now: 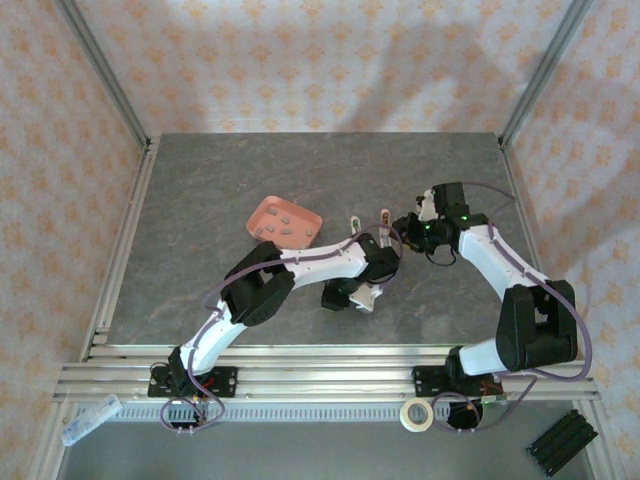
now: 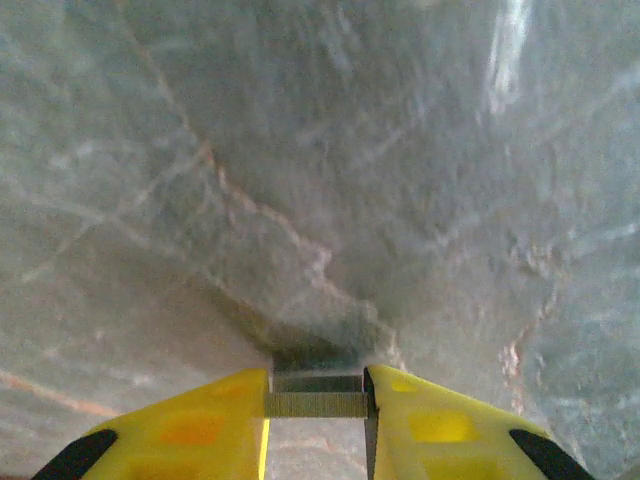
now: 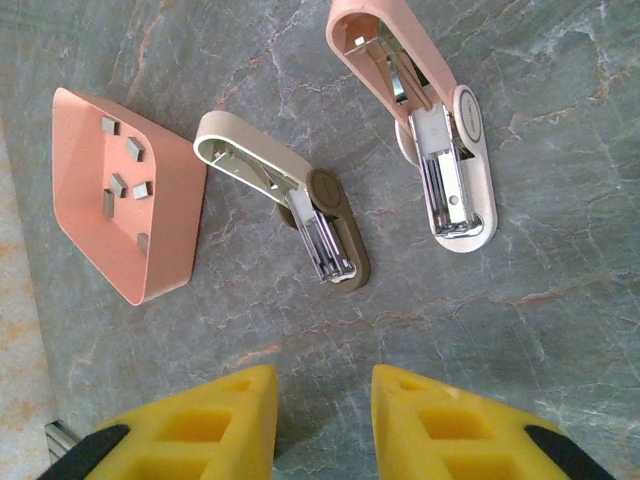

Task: Load the staples into the stapler

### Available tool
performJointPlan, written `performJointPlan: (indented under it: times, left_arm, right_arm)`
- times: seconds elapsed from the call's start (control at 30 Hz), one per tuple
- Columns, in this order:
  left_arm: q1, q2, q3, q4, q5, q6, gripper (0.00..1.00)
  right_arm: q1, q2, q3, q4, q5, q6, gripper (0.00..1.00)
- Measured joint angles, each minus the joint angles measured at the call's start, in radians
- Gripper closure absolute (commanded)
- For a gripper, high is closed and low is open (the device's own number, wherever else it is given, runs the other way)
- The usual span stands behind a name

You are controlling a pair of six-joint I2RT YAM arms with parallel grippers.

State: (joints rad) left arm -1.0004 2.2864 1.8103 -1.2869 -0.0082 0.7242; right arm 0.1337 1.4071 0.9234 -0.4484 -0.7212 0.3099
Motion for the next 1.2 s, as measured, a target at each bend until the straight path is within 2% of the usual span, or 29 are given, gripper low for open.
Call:
performJointPlan:
  times: [0.33,0.63,0.87,1.1,1.2]
  left_arm:
    - [-0.009,0.002,0.003,0.027,0.000,0.000,0.62]
    - [-0.011,-0.018,-0.021,0.076,0.000,-0.003,0.49]
    - [-0.014,-0.143,-0.152,0.317,0.039,-0.054,0.39]
    - [-0.008,-0.355,-0.348,0.575,0.080,-0.140,0.35]
    - [0.010,-0.459,-0.452,0.689,0.097,-0.190,0.30]
  right_arm:
    - [0.000,-0.002,-0.002,0.000,0.001,0.000,0.70]
    - [-0.002,-0.023,-0.003,-0.011,0.013,-0.016,0.69]
    - [-0.002,-0.043,-0.003,-0.034,0.020,-0.023,0.69]
    - [-0.002,-0.045,-0.003,-0.056,0.031,-0.024,0.69]
    - [0.010,-0.047,-0.002,-0.068,0.043,-0.027,0.69]
